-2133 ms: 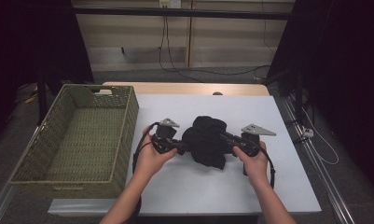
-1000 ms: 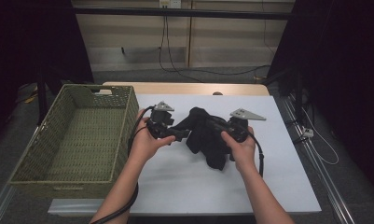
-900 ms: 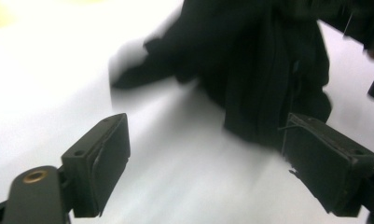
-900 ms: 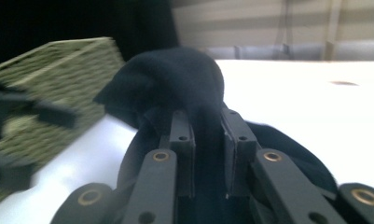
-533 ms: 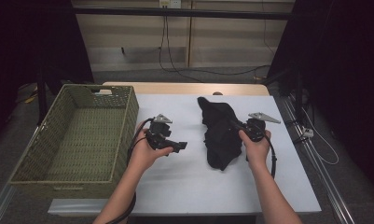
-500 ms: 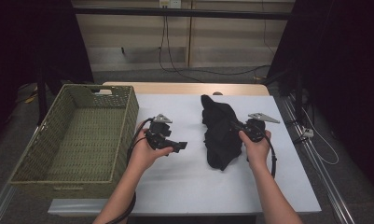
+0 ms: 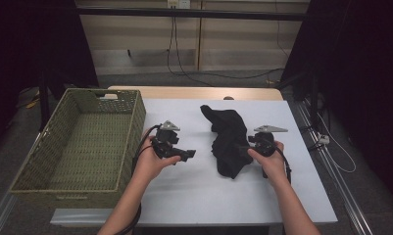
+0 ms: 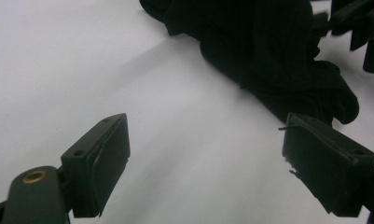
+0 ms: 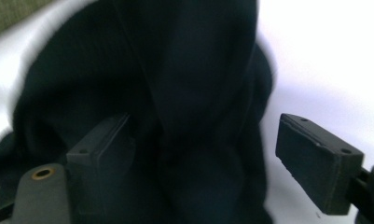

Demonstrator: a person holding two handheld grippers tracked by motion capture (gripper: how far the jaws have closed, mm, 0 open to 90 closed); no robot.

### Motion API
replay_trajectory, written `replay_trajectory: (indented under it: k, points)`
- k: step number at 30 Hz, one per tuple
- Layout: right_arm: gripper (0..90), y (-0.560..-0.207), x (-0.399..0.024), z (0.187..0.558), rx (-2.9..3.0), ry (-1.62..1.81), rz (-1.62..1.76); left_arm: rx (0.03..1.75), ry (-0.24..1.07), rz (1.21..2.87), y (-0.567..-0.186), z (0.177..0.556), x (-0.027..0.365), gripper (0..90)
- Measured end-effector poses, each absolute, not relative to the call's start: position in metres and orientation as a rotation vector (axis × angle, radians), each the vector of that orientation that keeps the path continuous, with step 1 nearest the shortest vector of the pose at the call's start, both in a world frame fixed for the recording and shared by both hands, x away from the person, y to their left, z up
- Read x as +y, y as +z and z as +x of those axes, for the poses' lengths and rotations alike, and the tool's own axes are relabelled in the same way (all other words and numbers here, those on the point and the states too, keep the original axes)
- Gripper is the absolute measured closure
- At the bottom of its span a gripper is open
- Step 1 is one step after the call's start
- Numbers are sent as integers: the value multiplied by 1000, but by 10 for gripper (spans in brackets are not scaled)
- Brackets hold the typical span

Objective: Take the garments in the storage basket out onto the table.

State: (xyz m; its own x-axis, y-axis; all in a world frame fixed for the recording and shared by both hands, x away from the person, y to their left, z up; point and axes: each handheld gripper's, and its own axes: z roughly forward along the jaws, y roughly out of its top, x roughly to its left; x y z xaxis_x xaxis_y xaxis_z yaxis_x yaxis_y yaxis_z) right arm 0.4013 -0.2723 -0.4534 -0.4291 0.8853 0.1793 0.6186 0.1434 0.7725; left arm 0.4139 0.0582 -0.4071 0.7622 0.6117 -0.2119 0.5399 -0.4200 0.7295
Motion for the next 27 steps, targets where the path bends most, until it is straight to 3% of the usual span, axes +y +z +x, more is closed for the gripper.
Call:
replay_trajectory:
  k: [2, 6, 13, 19, 22, 25, 27]
  points:
    - [392, -458, -267, 402, 2161, 1222, 1478, 862, 109, 2113, -407, 413, 58, 150]
    - [671, -457, -255, 396, 2223, 1224, 1461, 855, 106, 2114, -407, 412, 60, 148]
    - [730, -458, -245, 378, 2220, 1401, 1604, 858, 108, 2100, -407, 409, 57, 142]
    - [702, -455, -201, 354, 2296, 1491, 1509, 844, 120, 2114, -406, 408, 59, 142]
    - [483, -447, -190, 348, 2276, 1412, 1417, 855, 109, 2119, -410, 407, 61, 151]
    - [365, -436, -190, 349, 2227, 1383, 1329, 845, 108, 2123, -414, 407, 59, 203]
    - [310, -426, -193, 351, 2163, 1369, 1304, 836, 92, 2126, -417, 408, 57, 295]
